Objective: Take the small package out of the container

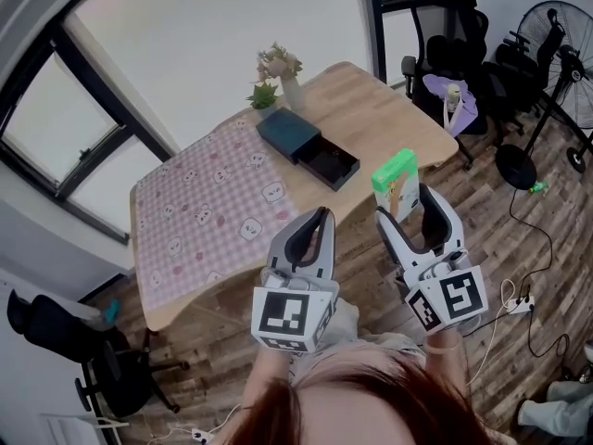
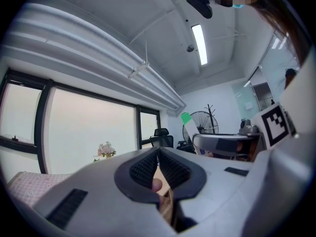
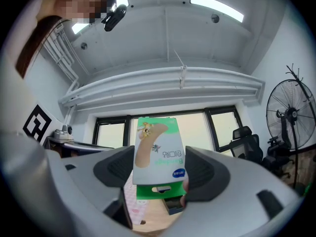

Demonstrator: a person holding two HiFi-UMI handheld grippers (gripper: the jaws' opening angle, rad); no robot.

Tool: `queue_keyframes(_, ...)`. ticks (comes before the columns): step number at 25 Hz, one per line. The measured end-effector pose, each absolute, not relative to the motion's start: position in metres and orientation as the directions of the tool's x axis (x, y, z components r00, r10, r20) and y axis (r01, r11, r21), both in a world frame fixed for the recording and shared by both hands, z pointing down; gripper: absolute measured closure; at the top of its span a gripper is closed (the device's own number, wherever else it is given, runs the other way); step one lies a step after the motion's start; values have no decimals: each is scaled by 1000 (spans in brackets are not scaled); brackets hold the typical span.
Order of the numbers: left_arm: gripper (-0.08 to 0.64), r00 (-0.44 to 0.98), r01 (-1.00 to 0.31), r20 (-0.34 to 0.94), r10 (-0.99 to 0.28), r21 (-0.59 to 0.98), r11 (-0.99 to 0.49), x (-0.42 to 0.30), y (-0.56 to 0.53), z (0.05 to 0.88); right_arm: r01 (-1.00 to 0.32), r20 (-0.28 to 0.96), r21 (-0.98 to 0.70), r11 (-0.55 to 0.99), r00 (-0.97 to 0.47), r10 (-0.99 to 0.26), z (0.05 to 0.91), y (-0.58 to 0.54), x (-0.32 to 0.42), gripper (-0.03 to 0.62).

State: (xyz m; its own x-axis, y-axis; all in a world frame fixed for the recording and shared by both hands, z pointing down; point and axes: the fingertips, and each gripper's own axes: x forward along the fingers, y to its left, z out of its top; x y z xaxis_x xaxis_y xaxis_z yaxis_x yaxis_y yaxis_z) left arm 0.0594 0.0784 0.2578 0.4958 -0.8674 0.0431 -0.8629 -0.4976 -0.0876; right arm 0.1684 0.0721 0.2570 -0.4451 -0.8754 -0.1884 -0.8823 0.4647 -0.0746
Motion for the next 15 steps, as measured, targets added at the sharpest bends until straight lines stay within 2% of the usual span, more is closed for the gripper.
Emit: queue_keyframes(15,543,481,-871,73,-874,-77,-485,47,49,269,-867,-191,-86,491,-469,-862,256,36,152,276)
